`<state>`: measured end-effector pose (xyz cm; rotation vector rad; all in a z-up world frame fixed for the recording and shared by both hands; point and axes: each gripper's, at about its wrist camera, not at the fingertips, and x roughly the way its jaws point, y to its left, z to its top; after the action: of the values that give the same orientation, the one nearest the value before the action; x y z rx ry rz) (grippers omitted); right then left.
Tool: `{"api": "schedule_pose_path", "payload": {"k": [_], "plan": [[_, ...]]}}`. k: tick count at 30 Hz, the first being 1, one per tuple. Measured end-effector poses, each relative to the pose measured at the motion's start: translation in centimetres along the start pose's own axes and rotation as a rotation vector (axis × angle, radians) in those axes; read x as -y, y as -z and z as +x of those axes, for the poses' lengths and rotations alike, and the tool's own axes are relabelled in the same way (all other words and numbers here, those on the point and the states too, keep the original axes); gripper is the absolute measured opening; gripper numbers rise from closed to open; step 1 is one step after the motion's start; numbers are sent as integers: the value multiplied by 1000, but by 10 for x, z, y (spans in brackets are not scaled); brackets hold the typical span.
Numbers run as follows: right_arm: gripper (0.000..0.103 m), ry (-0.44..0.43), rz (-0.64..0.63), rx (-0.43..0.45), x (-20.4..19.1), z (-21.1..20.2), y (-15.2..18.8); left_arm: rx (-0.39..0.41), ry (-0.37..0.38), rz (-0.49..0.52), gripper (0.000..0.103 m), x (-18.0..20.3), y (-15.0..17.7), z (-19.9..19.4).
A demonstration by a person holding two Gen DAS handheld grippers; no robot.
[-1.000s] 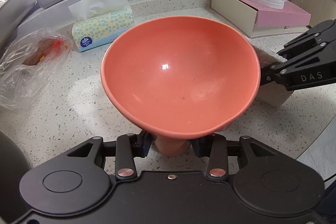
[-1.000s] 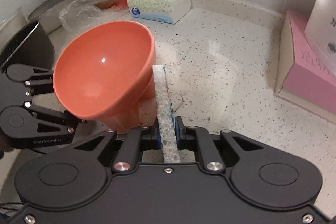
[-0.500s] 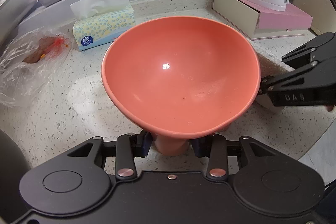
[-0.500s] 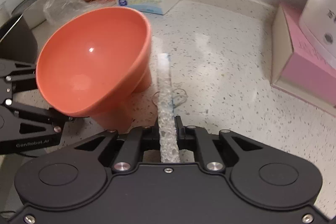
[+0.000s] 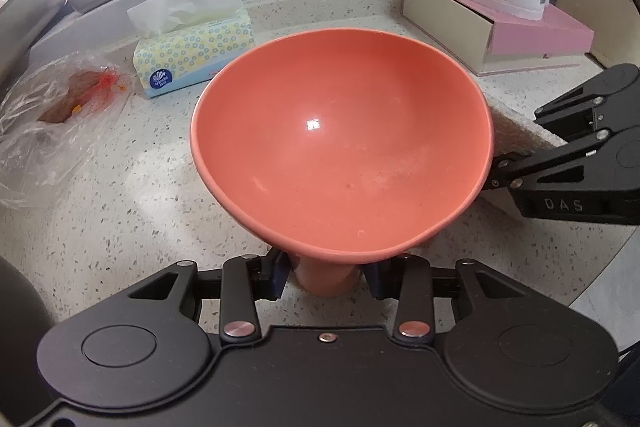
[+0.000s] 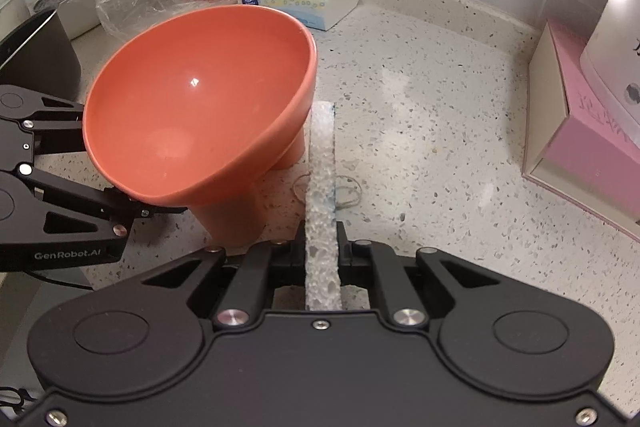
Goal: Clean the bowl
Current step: 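Set the orange bowl upright with the left gripper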
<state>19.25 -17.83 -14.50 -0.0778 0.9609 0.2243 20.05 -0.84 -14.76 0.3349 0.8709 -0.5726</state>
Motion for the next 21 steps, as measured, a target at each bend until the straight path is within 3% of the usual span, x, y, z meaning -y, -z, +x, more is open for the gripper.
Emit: {"api": "schedule_pose_path", "payload": {"k": [15, 21], "plan": [[10, 31, -33, -6, -3, -1, -1, -13, 6, 8, 37, 0, -4, 1], [10, 66, -75, 88, 6, -53, -24, -10, 4, 12, 37, 0, -4, 1]]}}
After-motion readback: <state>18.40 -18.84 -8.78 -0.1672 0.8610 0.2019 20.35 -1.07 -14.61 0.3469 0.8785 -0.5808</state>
